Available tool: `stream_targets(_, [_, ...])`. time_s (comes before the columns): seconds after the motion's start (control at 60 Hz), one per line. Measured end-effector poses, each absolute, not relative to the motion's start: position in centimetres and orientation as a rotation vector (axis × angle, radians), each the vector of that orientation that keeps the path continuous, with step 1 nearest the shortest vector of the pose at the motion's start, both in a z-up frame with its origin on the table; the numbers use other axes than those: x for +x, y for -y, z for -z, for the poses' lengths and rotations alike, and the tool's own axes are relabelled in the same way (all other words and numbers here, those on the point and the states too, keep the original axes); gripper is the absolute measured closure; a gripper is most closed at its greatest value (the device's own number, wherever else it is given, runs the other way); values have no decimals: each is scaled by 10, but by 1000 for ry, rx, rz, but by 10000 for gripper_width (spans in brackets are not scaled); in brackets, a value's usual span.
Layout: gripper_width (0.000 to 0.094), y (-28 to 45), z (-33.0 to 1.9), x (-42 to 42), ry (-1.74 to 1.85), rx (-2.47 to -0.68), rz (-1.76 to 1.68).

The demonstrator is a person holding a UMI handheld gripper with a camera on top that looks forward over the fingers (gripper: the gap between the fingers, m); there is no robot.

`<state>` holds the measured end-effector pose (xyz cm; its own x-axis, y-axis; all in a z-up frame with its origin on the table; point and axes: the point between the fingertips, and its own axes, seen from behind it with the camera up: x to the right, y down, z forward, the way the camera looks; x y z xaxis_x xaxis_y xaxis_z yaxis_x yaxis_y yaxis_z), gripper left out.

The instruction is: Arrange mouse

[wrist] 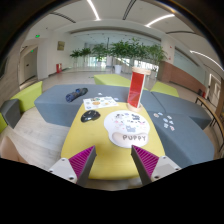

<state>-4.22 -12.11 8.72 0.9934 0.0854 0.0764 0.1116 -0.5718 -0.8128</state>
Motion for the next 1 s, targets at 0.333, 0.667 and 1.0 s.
stream_targets(0.333, [151, -12, -29, -134, 253, -2189, -127])
stream_targets(0.667, [146, -90, 13, -179, 233, -2210, -197])
stream_targets(1.0, [127, -120, 9, -189, 189, -2214, -122])
